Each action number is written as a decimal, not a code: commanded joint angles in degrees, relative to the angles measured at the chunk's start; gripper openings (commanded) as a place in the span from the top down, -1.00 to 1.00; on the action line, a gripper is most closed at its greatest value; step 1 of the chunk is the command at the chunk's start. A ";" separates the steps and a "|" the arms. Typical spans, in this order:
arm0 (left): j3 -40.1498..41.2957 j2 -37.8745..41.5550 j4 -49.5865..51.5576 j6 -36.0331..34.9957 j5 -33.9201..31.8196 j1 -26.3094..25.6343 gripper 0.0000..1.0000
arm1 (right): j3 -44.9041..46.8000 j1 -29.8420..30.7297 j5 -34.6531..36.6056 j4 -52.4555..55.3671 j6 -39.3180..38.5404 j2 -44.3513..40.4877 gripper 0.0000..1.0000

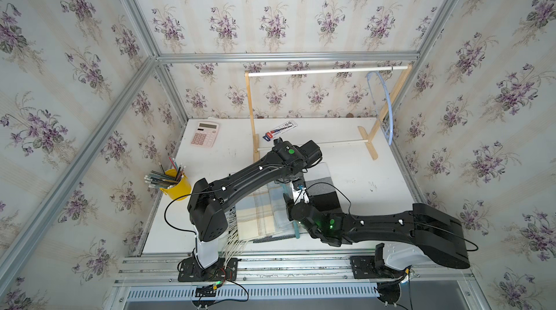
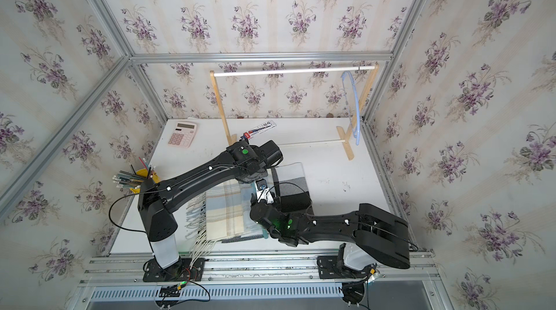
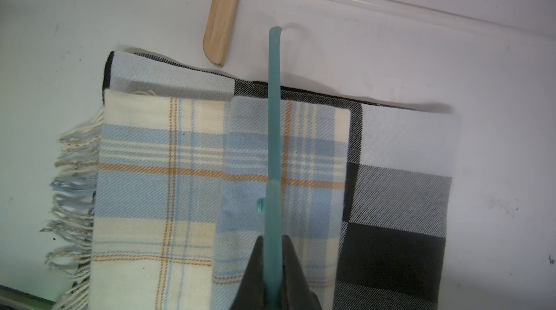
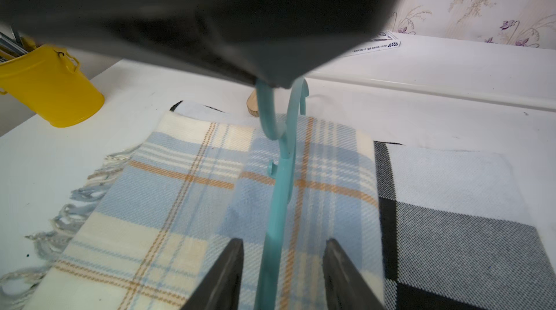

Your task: Hang the scarf on the hanger

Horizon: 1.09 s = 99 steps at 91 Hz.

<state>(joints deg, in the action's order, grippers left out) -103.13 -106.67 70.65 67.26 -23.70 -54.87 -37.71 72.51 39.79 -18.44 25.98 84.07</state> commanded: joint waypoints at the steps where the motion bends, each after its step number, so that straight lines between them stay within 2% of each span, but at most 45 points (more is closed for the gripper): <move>1: -0.12 0.15 0.12 0.04 2.59 -0.52 1.00 | -0.93 -0.49 -2.34 1.15 0.96 1.80 0.20; 9: -0.01 0.17 -0.10 -0.07 2.94 -0.57 1.00 | -1.30 -0.70 -2.66 1.76 1.37 2.85 0.20; 17: 0.14 0.37 -0.40 -0.04 3.10 -0.50 1.00 | -0.19 -0.76 -2.93 1.10 1.99 2.43 0.03; 23: 0.37 0.56 -0.41 0.43 3.15 -0.55 1.00 | 3.33 -0.75 -3.72 -2.73 2.04 0.12 -0.07; 32: 0.89 0.93 -0.62 1.06 2.73 -0.52 1.00 | 10.16 -0.71 -4.53 -10.07 0.94 -4.85 -0.11; 43: 1.18 1.08 -0.67 1.70 2.20 -0.41 1.00 | 17.58 0.03 -3.79 -19.29 -3.89 -10.77 -0.12; 54: 0.89 0.99 -0.52 2.15 2.00 -0.32 1.00 | 20.16 1.45 -2.41 -24.17 -9.94 -13.25 -0.13; 85: -0.06 0.41 -0.38 2.44 2.79 -0.28 1.00 | 18.11 1.77 -2.51 -34.70 -19.00 -3.02 -0.13; 99: -0.57 0.12 -0.33 2.32 3.17 -0.24 1.00 | 15.45 1.67 0.25 -36.21 -19.94 2.68 -0.02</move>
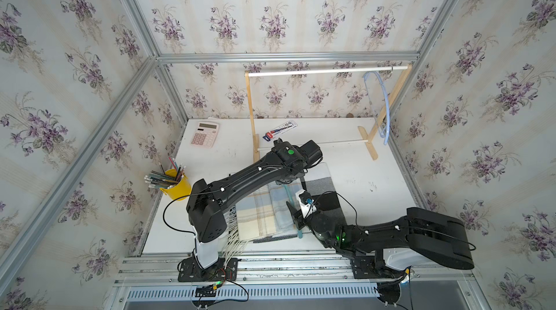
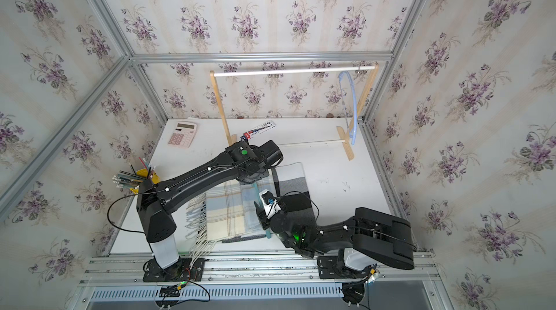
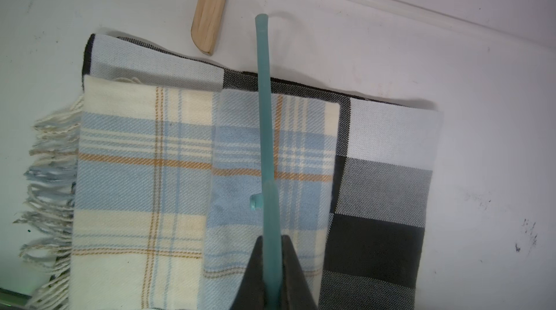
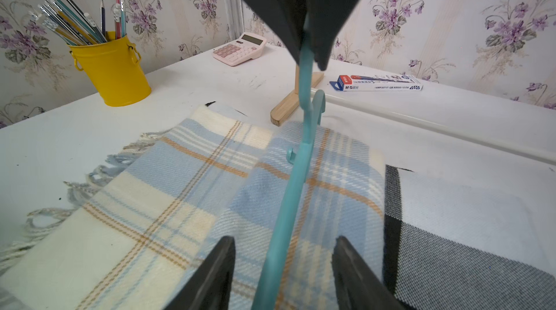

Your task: Hang the scarf on the hanger

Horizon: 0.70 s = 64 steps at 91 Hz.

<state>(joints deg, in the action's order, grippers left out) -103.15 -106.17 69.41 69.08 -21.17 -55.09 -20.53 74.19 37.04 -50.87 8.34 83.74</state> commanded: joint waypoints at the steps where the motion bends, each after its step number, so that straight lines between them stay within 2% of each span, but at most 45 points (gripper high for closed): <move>1: -0.55 -0.41 0.91 0.47 0.66 -0.02 1.00 | -1.93 -0.01 3.11 -3.78 -2.29 3.31 0.00; 35: -0.62 -0.33 0.65 -0.20 2.24 -0.02 1.00 | -6.49 -1.10 6.05 3.62 1.78 7.57 0.69; 56: -0.21 0.71 -0.83 -2.18 3.75 -0.02 1.00 | -7.49 -1.55 4.88 8.12 4.18 7.13 1.00; 61: 0.12 1.22 -1.35 -2.97 3.66 -0.02 1.00 | -7.42 -1.68 4.71 8.68 4.57 6.72 1.00; 64: 0.29 1.69 -1.67 -3.55 3.39 -0.02 0.69 | -7.34 -1.68 4.67 9.13 4.88 6.41 1.00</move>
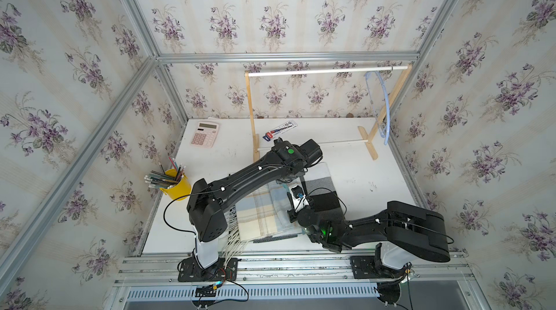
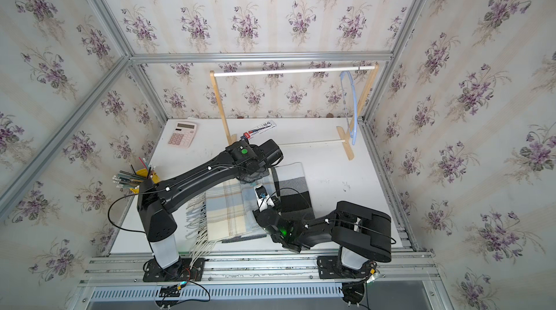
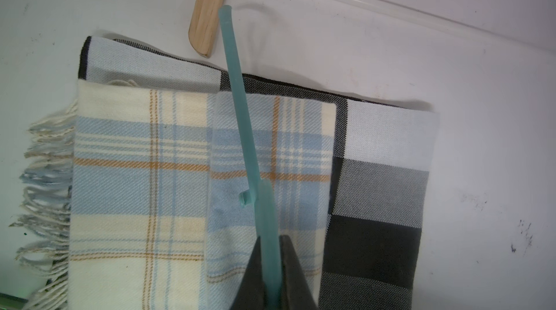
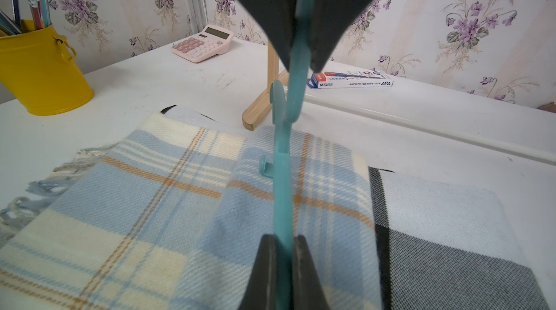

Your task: Hang the scarf on the hanger

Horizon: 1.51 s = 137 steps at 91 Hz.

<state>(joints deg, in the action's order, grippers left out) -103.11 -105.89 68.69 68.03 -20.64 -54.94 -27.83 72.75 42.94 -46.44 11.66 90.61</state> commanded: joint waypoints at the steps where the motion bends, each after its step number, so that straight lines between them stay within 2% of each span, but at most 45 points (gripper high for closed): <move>1: 0.30 1.61 -1.02 -2.62 2.75 -0.17 0.60 | -0.03 -0.24 -1.26 4.87 1.67 -0.57 1.00; 10: 1.08 3.85 -1.68 -4.31 1.09 -0.13 -0.16 | 0.75 -0.24 -1.29 5.57 2.70 -1.70 1.00; 17: 1.33 6.43 -2.09 -6.93 0.85 0.25 -0.59 | 1.35 -0.24 -1.11 6.32 3.69 -2.51 1.00; 21: 1.61 8.45 -1.87 -8.38 0.85 0.82 -0.93 | 1.72 -0.24 -1.11 6.68 4.20 -3.03 1.00; 29: 4.34 14.27 -2.22 -10.80 1.41 2.29 -1.00 | 2.20 -0.31 -0.60 7.71 5.48 -4.30 1.00; 38: 15.61 24.81 -9.39 -14.23 3.46 3.72 -1.00 | 2.74 -0.84 -0.96 9.53 7.75 -6.35 1.00; 51: 39.96 39.33 -28.41 -14.98 10.50 5.40 -0.84 | 3.89 -2.40 -2.81 11.83 11.40 -9.86 1.00; 57: 48.92 41.54 -36.22 -13.12 14.60 6.50 -0.81 | 5.05 -3.10 -4.57 10.75 11.63 -11.31 1.00; 63: 54.21 40.57 -41.30 -11.34 18.01 7.58 -0.79 | 6.14 -3.69 -6.12 9.51 11.58 -12.51 1.00; 77: 58.02 32.77 -48.54 -9.23 22.23 8.66 -0.79 | 6.37 -4.00 -6.22 9.23 9.73 -13.68 1.00; 86: 56.51 26.65 -49.57 -8.92 23.54 9.49 -0.78 | 5.42 -3.98 -5.96 9.98 8.94 -13.55 1.00; 99: 52.10 17.80 -47.04 -9.66 27.03 11.09 -0.64 | 5.16 -4.00 -5.72 10.30 8.74 -13.11 1.00; 106: 50.60 14.88 -46.24 -10.62 28.18 11.71 -0.49 | 5.22 -3.86 -5.67 10.48 8.75 -13.35 1.00; 112: 50.91 13.50 -47.54 -10.37 29.50 12.14 -0.28 | 5.14 -3.92 -5.64 10.62 8.73 -13.35 1.00; 122: 52.23 13.67 -50.78 -9.60 31.08 12.57 0.22 | 4.95 -3.81 -5.04 11.23 8.67 -13.59 1.00; 133: 51.86 15.72 -50.08 -10.29 30.53 12.74 0.95 | 4.43 -3.89 -3.75 12.71 8.93 -13.95 1.00; 137: 51.45 17.12 -48.97 -11.00 29.86 12.75 1.00 | 3.71 -3.85 -2.66 14.29 9.14 -13.90 1.00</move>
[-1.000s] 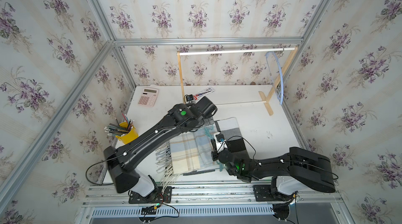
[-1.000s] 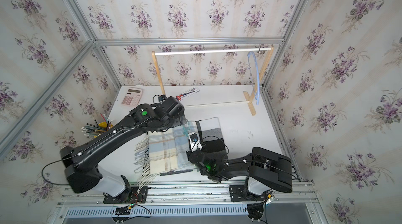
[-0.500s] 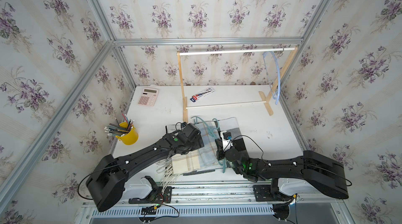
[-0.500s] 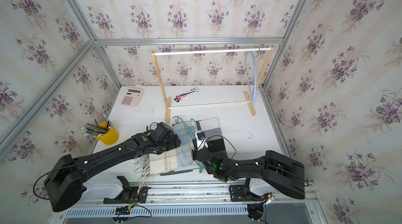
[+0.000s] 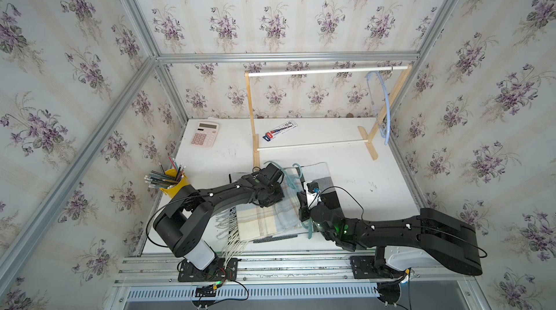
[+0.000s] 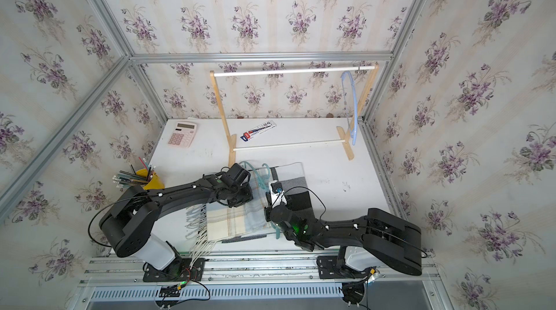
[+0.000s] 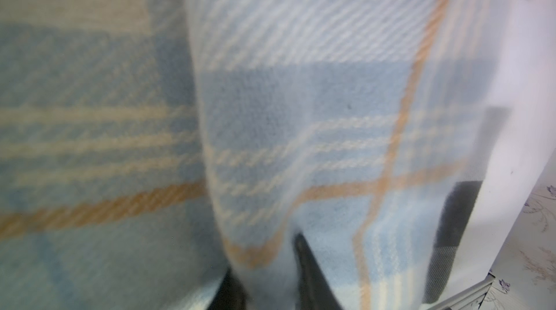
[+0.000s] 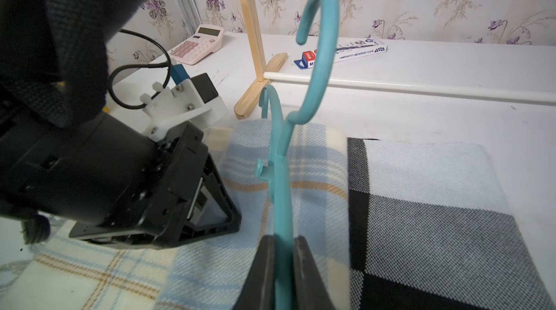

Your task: Hang the scarf on the hanger

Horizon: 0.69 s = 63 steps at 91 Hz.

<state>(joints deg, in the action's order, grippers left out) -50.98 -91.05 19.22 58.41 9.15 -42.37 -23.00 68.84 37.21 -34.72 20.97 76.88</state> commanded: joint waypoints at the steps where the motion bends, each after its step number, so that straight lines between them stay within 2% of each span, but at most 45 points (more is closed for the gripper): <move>1: -0.82 2.67 0.88 -1.51 -0.14 0.18 1.00 | -1.41 0.02 3.45 3.13 -0.02 -0.21 1.00; 17: -2.84 13.86 8.32 -4.24 -4.56 0.18 1.00 | -6.43 -0.42 9.28 13.81 0.56 -0.62 1.00; 40: -5.66 29.15 15.74 -8.71 -11.35 1.23 1.00 | -11.12 -4.95 9.22 24.03 -3.00 -6.29 1.00; 63: -8.48 35.85 17.59 -12.65 -8.37 4.96 1.00 | -14.85 -9.59 8.51 28.16 -7.99 -10.80 1.00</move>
<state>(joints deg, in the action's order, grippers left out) -58.04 -56.86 35.83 49.17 0.40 -38.63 -36.38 60.71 43.99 -9.82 16.19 67.29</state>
